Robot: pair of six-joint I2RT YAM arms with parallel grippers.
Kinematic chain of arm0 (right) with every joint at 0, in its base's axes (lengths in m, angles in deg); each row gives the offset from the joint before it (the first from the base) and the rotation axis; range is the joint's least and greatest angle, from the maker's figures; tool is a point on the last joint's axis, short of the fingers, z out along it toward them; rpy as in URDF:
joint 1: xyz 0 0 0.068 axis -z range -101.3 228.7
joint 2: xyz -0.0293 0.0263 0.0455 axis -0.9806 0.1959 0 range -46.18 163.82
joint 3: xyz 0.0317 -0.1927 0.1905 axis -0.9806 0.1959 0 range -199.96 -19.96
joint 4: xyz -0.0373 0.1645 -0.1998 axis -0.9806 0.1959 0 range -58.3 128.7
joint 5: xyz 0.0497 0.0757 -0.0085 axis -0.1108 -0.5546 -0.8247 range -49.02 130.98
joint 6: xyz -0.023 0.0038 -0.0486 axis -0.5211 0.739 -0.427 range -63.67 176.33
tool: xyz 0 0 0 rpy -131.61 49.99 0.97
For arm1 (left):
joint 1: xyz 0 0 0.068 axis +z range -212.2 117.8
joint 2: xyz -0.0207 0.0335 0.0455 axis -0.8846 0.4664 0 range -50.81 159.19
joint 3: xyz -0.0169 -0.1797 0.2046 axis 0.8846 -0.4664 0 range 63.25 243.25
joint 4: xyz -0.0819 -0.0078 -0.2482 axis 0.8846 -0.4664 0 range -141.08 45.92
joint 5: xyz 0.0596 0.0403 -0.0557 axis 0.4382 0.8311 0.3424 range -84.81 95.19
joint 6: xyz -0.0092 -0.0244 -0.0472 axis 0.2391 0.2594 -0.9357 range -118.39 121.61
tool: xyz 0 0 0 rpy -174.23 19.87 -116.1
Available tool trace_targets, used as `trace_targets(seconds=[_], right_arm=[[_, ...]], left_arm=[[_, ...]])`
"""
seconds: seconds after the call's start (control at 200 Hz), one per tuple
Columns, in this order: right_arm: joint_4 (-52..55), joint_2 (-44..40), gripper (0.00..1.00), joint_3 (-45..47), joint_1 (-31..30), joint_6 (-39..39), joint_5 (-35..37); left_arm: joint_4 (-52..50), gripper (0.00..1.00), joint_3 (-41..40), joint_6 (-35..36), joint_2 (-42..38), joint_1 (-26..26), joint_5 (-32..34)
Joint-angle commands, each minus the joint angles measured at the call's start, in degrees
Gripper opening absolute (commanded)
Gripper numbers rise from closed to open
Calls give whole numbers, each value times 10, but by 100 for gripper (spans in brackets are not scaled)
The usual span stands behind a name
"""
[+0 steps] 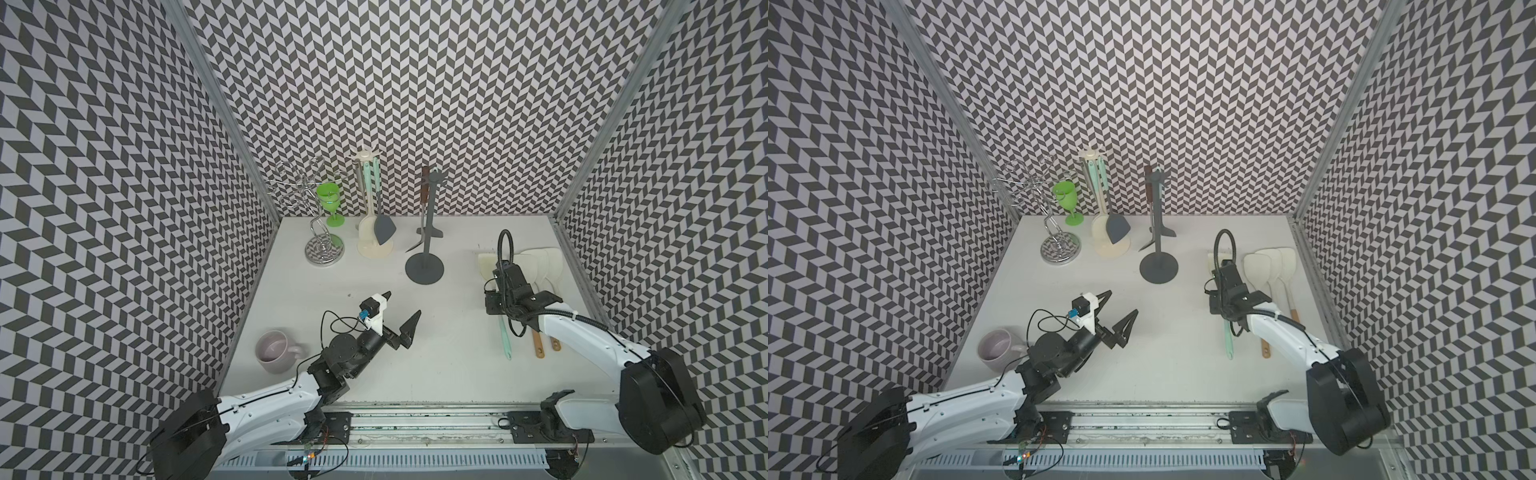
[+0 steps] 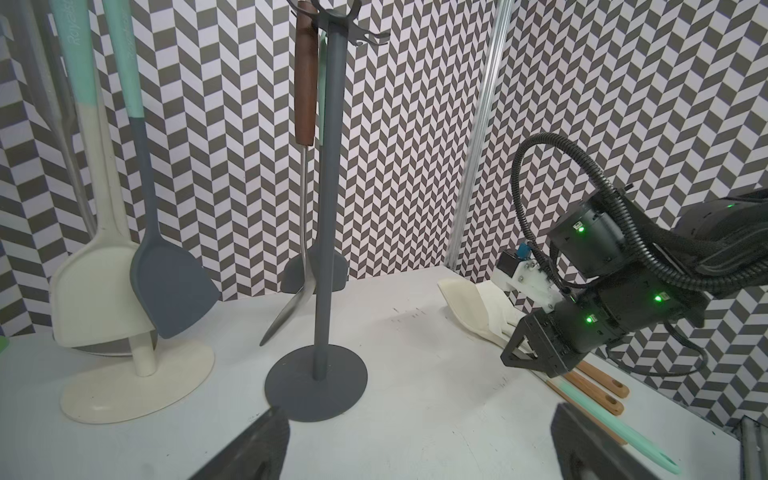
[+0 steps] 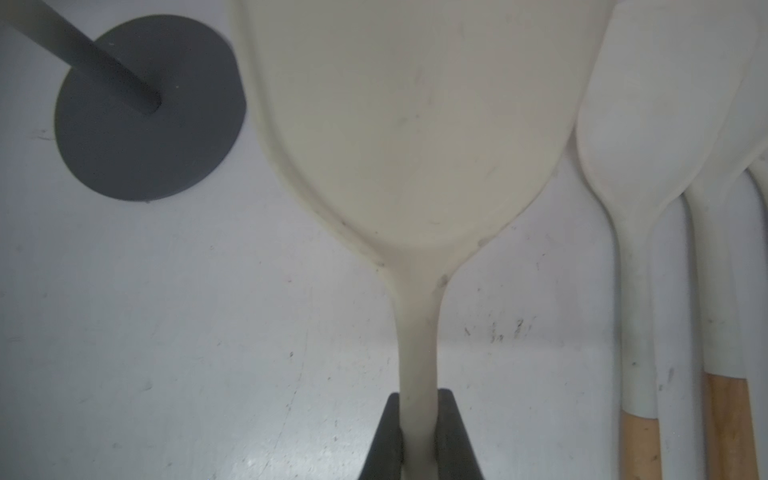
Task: Take the spatula off the kitchen utensil rack
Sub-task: Place the spatula at the center of the board.
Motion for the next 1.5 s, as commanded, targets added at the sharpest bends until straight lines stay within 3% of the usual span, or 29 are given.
trace_targets(seconds=[0.0,0.195,0.596,1.187,1.492], right_arm=[[-87,-11,0,5,12,-60,47],[-105,9,0,2,37,-77,78],[-152,64,0,18,95,-119,59],[-153,163,0,21,99,-120,89],[-127,177,22,8,99,-118,94]], left_arm=[[-6,100,19,-22,0,5,-27],[-8,100,21,-22,0,7,-27],[-9,100,17,-20,-11,7,-24],[-3,100,11,-23,-19,7,-28],[1,100,9,-25,-19,7,-30]])
